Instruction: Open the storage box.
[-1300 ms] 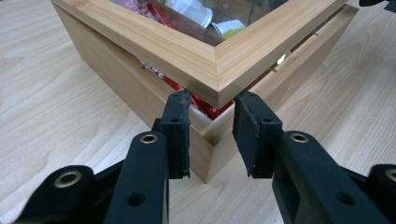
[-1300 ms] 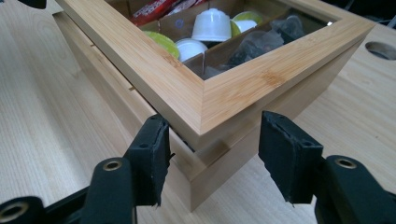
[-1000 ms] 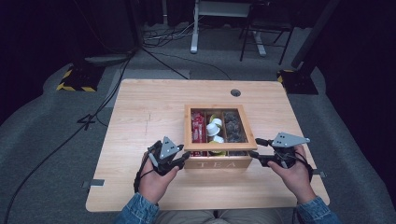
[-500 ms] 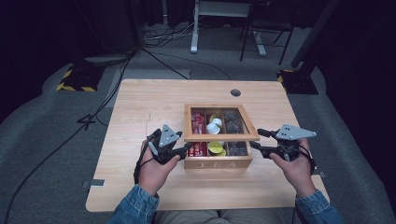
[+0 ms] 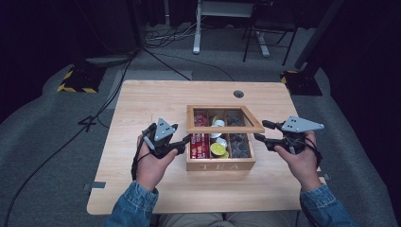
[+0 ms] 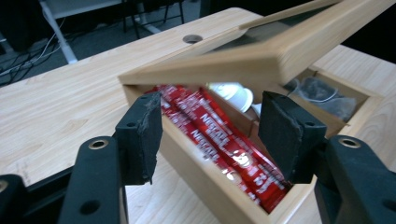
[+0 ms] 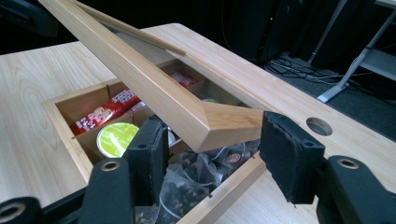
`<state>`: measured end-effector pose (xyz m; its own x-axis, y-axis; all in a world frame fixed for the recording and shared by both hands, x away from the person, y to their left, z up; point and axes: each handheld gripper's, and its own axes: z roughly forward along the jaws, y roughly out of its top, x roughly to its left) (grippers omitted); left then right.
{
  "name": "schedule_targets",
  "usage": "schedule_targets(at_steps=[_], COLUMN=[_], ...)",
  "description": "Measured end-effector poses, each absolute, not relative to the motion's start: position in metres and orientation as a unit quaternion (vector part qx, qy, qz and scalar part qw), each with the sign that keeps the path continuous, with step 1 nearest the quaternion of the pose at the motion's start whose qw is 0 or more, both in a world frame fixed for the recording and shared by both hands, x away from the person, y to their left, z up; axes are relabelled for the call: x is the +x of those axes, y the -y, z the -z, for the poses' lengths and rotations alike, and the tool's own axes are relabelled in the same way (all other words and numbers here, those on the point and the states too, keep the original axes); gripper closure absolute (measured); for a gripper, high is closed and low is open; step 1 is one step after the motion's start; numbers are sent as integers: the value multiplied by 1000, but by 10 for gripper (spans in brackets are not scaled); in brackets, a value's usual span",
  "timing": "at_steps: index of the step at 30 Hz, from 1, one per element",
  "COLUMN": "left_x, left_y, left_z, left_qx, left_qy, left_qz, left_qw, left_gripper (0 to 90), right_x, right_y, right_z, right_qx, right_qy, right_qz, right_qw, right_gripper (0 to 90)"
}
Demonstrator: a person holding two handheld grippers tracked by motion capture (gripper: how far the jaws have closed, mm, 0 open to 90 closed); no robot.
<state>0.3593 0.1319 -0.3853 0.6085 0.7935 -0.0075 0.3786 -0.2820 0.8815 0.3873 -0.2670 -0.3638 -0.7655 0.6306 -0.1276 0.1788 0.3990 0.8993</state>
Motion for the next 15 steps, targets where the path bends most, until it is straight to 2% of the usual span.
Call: schedule_targets(at_steps=[15], left_x=[362], left_y=[-154], left_z=[404], left_qx=[769], left_qy=[-404], left_qz=[-228], left_qw=[439], left_gripper=[393], right_x=[406], right_y=[262], right_z=[345], right_qx=[233], right_qy=[-799], right_qz=[-493], right_qw=[253], right_gripper=[464])
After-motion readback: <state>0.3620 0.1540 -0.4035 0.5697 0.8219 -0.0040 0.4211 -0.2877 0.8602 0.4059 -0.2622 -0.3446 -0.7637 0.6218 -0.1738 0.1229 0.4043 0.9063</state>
